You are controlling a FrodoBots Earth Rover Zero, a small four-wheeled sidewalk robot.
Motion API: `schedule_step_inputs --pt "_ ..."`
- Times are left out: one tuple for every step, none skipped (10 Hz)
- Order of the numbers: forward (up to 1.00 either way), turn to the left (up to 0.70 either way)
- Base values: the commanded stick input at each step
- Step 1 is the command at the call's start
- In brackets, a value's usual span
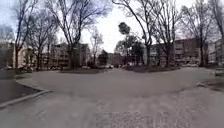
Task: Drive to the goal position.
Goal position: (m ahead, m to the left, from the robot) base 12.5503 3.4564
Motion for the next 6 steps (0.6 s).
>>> schedule_step_inputs --pt "0.70 0.00" --pt "0.70 0.00" --pt "0.70 0.00" --pt "0.70 0.00" --pt "0.70 0.00" --pt "0.70 0.00"
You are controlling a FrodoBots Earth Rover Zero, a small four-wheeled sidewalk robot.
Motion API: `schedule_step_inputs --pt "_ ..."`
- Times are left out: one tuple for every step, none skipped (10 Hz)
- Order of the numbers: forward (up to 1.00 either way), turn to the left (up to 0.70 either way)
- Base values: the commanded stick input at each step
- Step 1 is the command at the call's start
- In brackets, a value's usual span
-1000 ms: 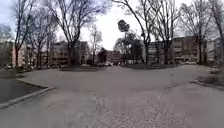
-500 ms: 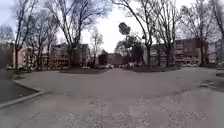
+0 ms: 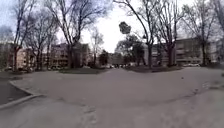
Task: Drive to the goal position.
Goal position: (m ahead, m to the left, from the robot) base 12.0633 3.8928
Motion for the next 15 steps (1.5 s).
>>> schedule_step_inputs --pt "0.70 -0.19" --pt "0.70 -0.25" --pt "0.70 0.00" --pt "0.70 0.00" --pt "0.70 -0.02" --pt "0.70 -0.17" --pt "0.70 -0.13" --pt "0.70 0.00" --pt "0.70 0.00" --pt "0.70 0.00" --pt "0.70 0.00" --pt "0.70 0.00" --pt "0.70 0.00" --pt "0.70 0.00" --pt "0.70 0.00"
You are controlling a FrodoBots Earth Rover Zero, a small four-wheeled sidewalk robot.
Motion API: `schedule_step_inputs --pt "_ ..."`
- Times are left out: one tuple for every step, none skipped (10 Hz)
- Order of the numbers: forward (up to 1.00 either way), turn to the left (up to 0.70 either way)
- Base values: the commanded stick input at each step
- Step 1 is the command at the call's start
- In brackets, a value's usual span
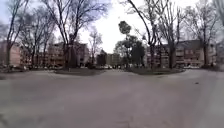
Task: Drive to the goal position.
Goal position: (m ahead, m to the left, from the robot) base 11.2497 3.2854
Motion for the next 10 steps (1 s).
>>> schedule_step_inputs --pt "0.70 0.00" --pt "0.70 0.00" --pt "0.70 0.00" --pt "0.70 0.00" --pt "0.70 0.00" --pt "0.70 0.00" --pt "0.70 0.00" --pt "0.70 0.00" --pt "0.70 0.00" --pt "0.70 0.00"
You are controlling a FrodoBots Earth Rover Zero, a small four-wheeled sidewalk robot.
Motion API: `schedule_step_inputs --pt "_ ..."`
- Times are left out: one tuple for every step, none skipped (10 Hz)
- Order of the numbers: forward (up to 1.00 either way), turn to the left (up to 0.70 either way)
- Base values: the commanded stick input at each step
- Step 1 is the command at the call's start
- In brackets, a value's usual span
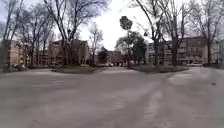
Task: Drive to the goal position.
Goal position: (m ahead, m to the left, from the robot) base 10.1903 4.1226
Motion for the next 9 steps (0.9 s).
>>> schedule_step_inputs --pt "0.70 -0.13" --pt "0.70 -0.27" --pt "0.70 -0.11" --pt "0.70 0.00" --pt "0.70 0.00" --pt "0.70 0.00" --pt "0.70 0.00" --pt "0.70 0.00" --pt "0.70 0.00"
